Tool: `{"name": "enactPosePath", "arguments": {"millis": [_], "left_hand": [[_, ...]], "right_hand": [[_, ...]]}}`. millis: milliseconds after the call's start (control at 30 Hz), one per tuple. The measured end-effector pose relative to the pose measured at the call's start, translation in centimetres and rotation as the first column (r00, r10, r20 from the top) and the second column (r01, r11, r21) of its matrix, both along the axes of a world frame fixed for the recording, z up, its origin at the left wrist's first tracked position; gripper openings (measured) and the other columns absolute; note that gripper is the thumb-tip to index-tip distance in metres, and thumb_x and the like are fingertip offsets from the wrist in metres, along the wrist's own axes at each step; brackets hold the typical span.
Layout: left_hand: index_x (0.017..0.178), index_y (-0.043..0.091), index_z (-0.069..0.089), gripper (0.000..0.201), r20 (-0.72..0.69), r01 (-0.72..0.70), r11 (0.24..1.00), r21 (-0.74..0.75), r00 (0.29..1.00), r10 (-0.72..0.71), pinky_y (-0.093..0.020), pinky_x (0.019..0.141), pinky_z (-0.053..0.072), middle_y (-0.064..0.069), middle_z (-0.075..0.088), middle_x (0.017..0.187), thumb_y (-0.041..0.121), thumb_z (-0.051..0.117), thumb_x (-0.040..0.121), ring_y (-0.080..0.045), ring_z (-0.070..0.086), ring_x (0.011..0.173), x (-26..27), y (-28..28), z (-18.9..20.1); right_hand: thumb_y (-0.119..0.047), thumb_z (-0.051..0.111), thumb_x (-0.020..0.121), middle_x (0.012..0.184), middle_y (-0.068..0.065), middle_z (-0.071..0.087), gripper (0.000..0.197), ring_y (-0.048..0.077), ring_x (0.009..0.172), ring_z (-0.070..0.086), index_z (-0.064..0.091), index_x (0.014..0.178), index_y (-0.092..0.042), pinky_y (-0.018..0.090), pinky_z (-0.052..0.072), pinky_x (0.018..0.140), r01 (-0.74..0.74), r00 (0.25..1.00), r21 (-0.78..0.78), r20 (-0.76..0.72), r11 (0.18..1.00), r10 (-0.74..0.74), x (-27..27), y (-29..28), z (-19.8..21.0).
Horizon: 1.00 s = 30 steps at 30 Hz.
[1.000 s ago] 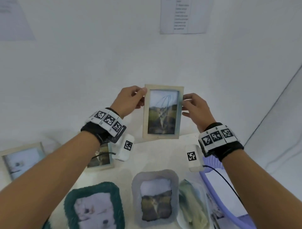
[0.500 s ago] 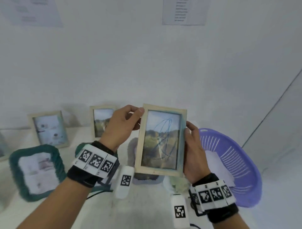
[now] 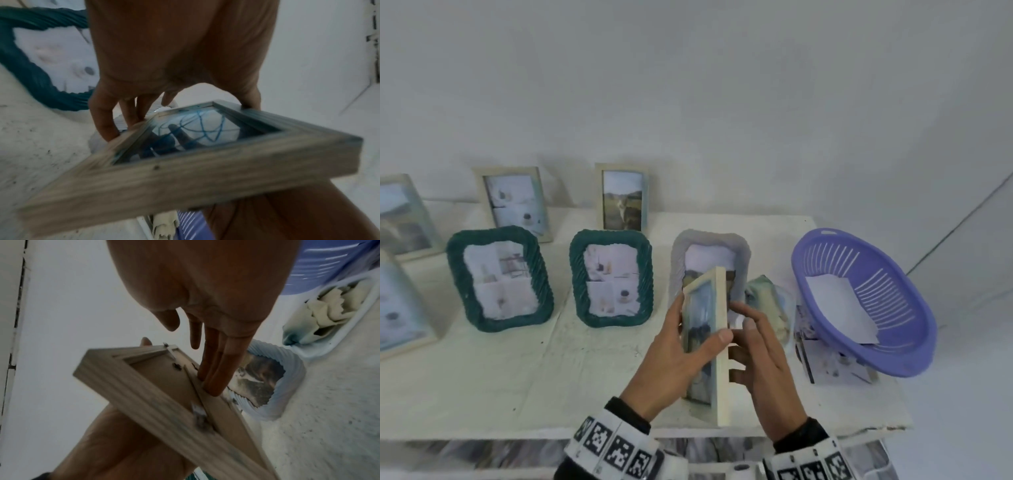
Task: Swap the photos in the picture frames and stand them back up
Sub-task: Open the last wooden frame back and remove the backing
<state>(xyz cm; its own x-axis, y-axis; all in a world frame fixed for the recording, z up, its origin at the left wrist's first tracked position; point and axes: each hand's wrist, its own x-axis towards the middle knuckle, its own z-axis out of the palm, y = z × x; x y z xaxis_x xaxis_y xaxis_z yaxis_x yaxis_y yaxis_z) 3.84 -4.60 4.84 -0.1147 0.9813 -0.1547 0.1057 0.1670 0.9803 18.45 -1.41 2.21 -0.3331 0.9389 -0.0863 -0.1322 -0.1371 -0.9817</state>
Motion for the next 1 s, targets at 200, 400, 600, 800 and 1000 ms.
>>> {"name": "enactPosePath", "arguments": {"millis": [200,400,600,800,1000], "left_hand": [[0.142,0.046,0.031,0.09,0.193,-0.034,0.999,0.001,0.981,0.033,-0.031,0.095,0.053,0.011,0.059,0.13,0.064,0.072,0.064,-0.004,0.06,0.116,-2.8,-1.0,-0.9],[0.139,0.036,0.042,0.079,0.344,-0.031,0.999,0.016,0.939,0.024,-0.05,0.104,0.044,0.005,0.065,0.125,0.063,0.067,0.07,-0.019,0.062,0.117,-4.8,-2.5,-1.5],[0.118,0.022,0.057,0.043,0.299,-0.209,0.978,0.018,0.934,0.194,-0.033,0.078,0.056,0.001,0.069,0.107,0.037,0.065,0.079,-0.016,0.068,0.097,-8.1,-4.3,-2.9],[0.101,0.015,0.069,0.01,0.106,-0.296,0.951,-0.085,0.947,0.304,-0.028,0.062,0.057,-0.007,0.071,0.095,0.016,0.062,0.094,-0.016,0.072,0.083,-9.5,-5.3,-7.4],[0.1,0.024,0.075,0.015,-0.354,-0.266,0.96,-0.086,0.909,0.22,-0.031,0.08,0.057,0.009,0.074,0.088,0.029,0.064,0.093,-0.01,0.069,0.081,-8.9,-4.5,-11.1]], "right_hand": [[-0.019,0.044,0.102,0.1,0.022,0.067,0.026,0.037,0.081,0.066,0.066,0.11,-0.009,0.041,0.057,0.067,0.043,0.999,-0.098,0.027,0.994,-0.041,-2.1,-0.7,-0.6],[-0.011,0.048,0.1,0.093,0.017,0.071,0.025,0.03,0.077,0.065,0.073,0.099,-0.007,0.035,0.055,0.066,0.017,0.996,-0.101,0.085,0.995,-0.009,-3.8,-2.0,-1.5],[-0.007,0.059,0.092,0.086,0.002,0.072,0.014,0.018,0.073,0.063,0.071,0.093,-0.015,0.034,0.056,0.062,0.184,0.951,0.008,0.253,0.983,-0.18,-3.7,-3.0,-3.8],[-0.016,0.064,0.089,0.08,-0.006,0.068,0.011,0.009,0.075,0.063,0.067,0.099,-0.02,0.024,0.052,0.071,0.155,0.797,0.238,0.543,0.959,-0.263,-3.7,-3.3,-5.7],[-0.017,0.058,0.091,0.076,-0.003,0.06,0.032,0.009,0.074,0.056,0.055,0.122,-0.025,0.017,0.038,0.064,-0.01,0.661,0.301,0.718,0.953,-0.22,-3.8,-2.4,-7.6]]}}
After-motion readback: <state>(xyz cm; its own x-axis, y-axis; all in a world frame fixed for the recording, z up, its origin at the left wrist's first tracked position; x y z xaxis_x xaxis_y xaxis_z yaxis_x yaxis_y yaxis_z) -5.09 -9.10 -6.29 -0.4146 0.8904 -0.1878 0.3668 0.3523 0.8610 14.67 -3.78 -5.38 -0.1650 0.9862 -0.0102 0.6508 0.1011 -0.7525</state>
